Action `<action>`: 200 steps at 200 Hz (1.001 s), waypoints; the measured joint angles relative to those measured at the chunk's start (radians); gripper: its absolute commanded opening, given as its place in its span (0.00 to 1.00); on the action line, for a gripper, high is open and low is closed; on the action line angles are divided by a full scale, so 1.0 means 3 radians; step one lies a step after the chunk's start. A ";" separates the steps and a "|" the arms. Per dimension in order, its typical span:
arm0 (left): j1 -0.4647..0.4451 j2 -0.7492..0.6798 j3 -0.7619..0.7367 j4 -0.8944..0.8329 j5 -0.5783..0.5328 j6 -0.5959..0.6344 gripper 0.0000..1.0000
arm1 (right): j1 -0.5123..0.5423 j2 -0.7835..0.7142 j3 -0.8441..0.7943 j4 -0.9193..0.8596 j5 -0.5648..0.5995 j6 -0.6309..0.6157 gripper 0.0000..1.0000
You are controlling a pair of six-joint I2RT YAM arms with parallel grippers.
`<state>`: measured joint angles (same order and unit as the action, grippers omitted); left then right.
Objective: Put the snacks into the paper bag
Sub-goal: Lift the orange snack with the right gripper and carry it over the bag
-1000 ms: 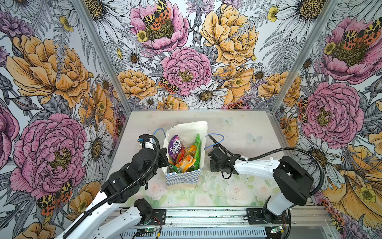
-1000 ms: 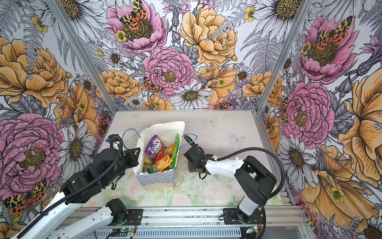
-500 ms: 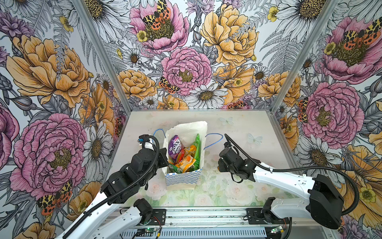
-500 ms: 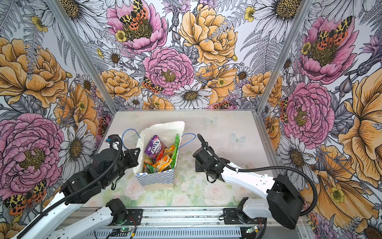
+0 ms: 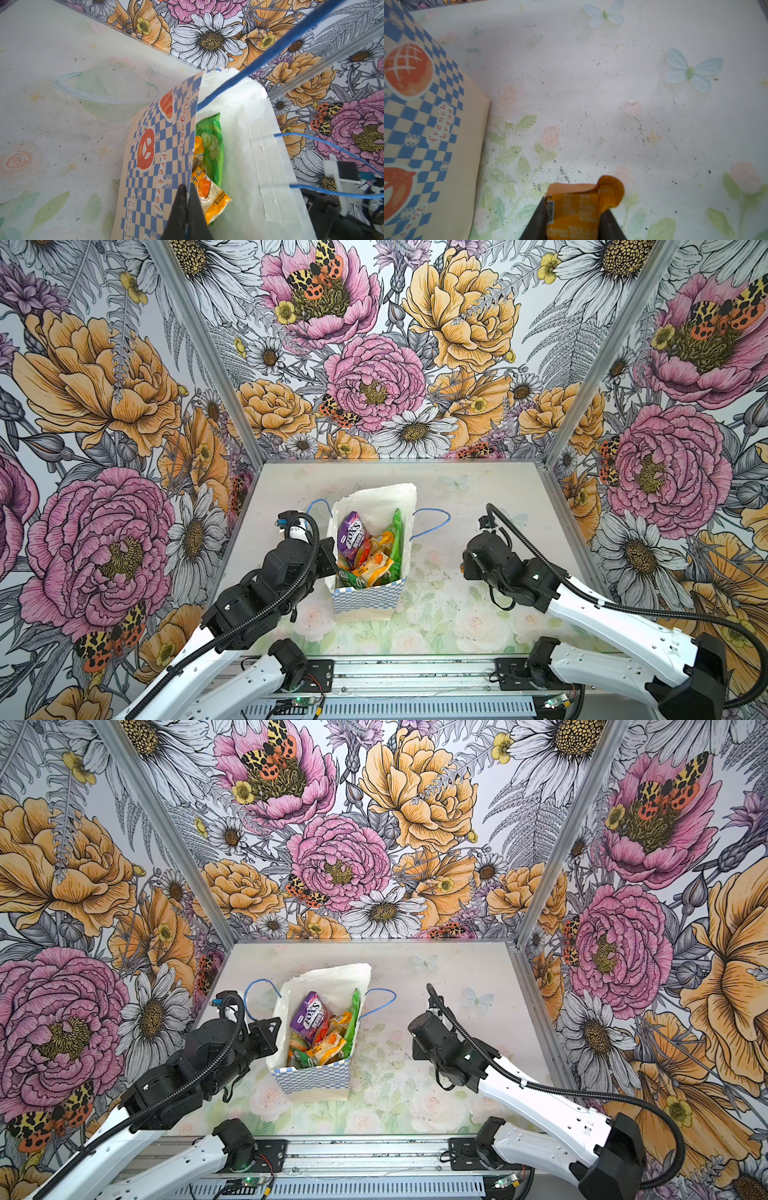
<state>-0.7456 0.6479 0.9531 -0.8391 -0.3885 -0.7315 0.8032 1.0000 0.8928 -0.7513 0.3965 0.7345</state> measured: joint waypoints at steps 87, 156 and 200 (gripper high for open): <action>0.0015 -0.0006 0.0000 -0.0009 0.0000 0.0001 0.00 | 0.0034 0.0198 0.1785 -0.0355 -0.0182 -0.0244 0.23; 0.0015 0.0006 0.0000 -0.0005 0.0000 0.0001 0.00 | 0.0507 0.0890 0.2831 -0.0498 -0.0367 -0.0559 0.23; 0.0015 0.0009 0.0000 -0.0004 0.0000 0.0000 0.00 | 0.0729 0.1488 0.3126 -0.0537 -0.0687 -0.0657 0.22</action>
<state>-0.7410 0.6506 0.9531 -0.8402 -0.3885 -0.7315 1.0218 1.4464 1.8305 -0.9123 0.1905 0.5373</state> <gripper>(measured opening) 0.051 0.335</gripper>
